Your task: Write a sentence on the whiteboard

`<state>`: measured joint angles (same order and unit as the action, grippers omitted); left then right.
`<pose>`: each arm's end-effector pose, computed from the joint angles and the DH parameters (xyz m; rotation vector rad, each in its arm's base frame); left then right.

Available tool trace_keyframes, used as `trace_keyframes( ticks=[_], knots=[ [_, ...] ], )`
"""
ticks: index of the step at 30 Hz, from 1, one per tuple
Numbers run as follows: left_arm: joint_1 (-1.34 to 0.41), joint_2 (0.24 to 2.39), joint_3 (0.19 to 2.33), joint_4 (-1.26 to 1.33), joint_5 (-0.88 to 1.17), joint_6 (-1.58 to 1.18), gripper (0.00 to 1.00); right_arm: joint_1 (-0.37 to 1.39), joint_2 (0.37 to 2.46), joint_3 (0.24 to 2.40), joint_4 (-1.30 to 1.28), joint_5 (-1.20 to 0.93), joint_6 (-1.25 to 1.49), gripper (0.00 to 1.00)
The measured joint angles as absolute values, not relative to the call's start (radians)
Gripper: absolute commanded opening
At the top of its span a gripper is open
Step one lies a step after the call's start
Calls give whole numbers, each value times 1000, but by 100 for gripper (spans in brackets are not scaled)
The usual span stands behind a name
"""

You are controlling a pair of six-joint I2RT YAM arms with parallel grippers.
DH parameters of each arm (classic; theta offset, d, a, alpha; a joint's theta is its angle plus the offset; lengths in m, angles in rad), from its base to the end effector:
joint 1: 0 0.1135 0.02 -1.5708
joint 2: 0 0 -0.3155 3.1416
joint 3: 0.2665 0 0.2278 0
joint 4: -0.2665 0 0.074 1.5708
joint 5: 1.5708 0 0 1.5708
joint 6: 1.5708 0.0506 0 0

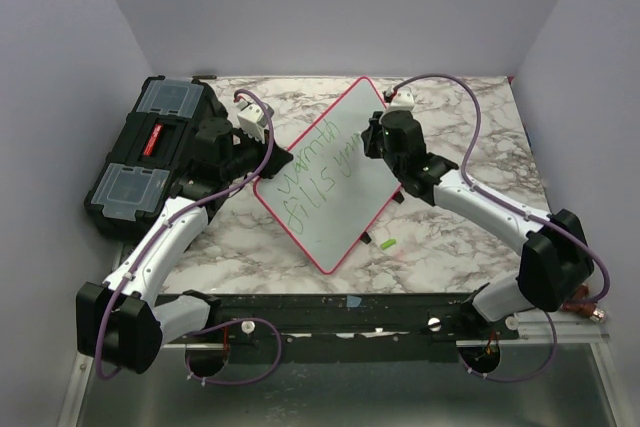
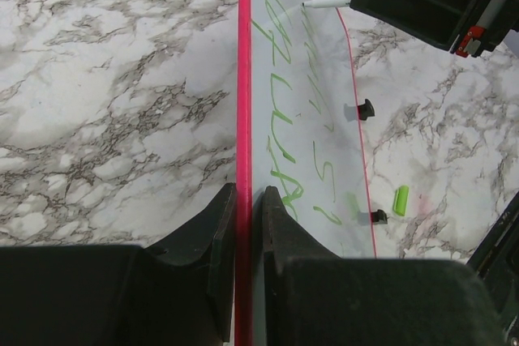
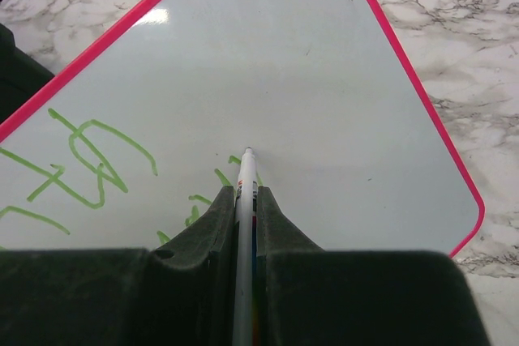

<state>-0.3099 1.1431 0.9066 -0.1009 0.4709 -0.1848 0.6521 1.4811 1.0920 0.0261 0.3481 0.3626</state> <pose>0.2113 -0.0918 0.3680 0.4458 1.8954 -0.7797 0.2739 0.1874 0.3567 -0.0463 1.9259 0.3471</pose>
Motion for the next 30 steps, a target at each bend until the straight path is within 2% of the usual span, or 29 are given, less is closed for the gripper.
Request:
trace_keyframes(
  ticks=[11,15,23,30],
  knots=[
    [-312,1143,907,-91,472,-184,0,644,1494,1218,-19,391,319,1],
    [-312,1143,907,-91,472,-184,0,644,1432,1261,-43,405,296,1],
    [-313,1143,907,-92,472,-184,0,641,1222,1249,-51,399,302,1],
    [-314,1142,908,-93,472,-185,0,641,1180,1159,-66,348,334,1]
  ],
)
